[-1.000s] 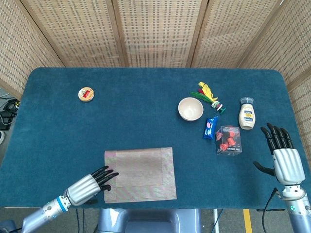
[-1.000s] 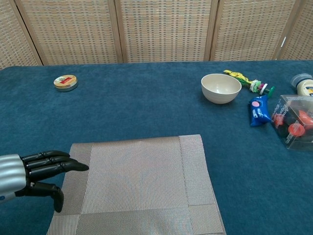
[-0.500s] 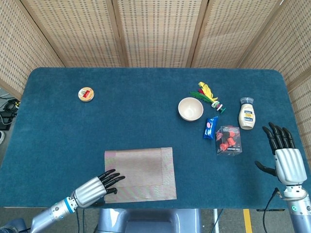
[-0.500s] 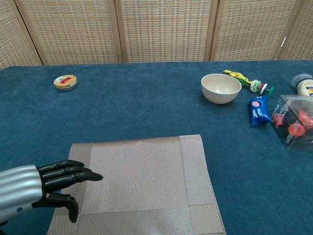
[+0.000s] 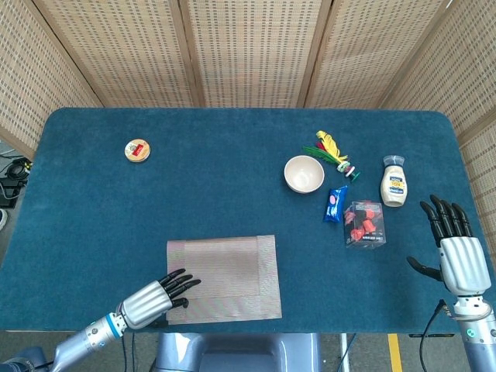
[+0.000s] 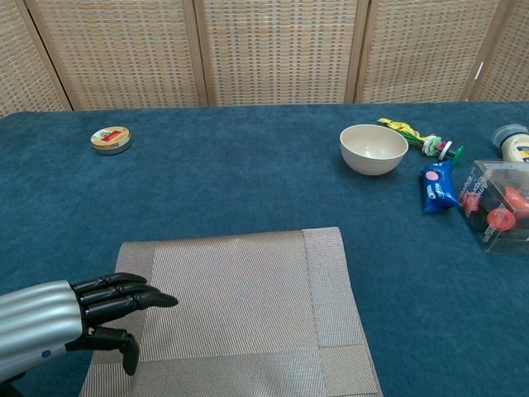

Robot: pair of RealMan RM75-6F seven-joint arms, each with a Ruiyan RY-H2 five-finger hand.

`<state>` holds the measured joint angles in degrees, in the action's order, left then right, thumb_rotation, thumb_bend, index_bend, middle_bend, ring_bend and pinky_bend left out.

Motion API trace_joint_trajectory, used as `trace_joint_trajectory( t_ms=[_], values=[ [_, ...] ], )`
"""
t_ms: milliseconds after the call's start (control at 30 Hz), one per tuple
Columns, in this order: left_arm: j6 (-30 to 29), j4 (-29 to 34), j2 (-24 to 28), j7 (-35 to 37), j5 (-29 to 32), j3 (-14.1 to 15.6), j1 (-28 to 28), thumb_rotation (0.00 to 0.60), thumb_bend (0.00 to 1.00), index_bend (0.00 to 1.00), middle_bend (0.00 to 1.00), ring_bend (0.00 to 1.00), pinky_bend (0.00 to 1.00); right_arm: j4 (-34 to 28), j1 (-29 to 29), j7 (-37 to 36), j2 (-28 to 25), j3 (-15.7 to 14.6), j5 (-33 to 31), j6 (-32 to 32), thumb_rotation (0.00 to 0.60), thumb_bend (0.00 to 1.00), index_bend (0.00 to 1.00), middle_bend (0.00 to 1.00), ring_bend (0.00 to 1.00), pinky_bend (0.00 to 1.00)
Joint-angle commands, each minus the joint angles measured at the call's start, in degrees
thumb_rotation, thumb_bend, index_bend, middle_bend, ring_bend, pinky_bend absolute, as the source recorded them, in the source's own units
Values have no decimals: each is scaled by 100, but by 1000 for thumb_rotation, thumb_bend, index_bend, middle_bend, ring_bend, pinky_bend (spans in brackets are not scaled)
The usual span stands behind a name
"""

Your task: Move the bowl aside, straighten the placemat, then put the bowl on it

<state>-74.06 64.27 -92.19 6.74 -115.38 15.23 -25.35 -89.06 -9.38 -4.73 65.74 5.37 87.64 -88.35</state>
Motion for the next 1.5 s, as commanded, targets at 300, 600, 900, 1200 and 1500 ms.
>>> trace_joint_trajectory(
  t_ms=[300,600,900,1200,1500],
  values=[
    [19,-73,-108,10,112,36,-50,600,170,386,0,0,0,-19,33,-19,-12,21,33,-9,600,0,0,0,0,0],
    [-13,8,-60,31,149,93,-89,600,198,386,0,0,0,-35,51,-16,-20,38,48,-9,600,0,0,0,0,0],
    [-84,72,28,-7,131,189,-99,600,198,386,0,0,0,-49,64,-1,-19,59,56,-2,600,0,8,0,0,0],
    [-249,92,73,130,152,223,-67,600,199,386,0,0,0,-68,73,5,-23,79,58,3,600,0,14,0,0,0],
    [-71,52,-90,116,236,192,-120,600,199,386,0,0,0,-76,85,-36,-42,87,73,7,600,0,14,0,0,0]
  ],
)
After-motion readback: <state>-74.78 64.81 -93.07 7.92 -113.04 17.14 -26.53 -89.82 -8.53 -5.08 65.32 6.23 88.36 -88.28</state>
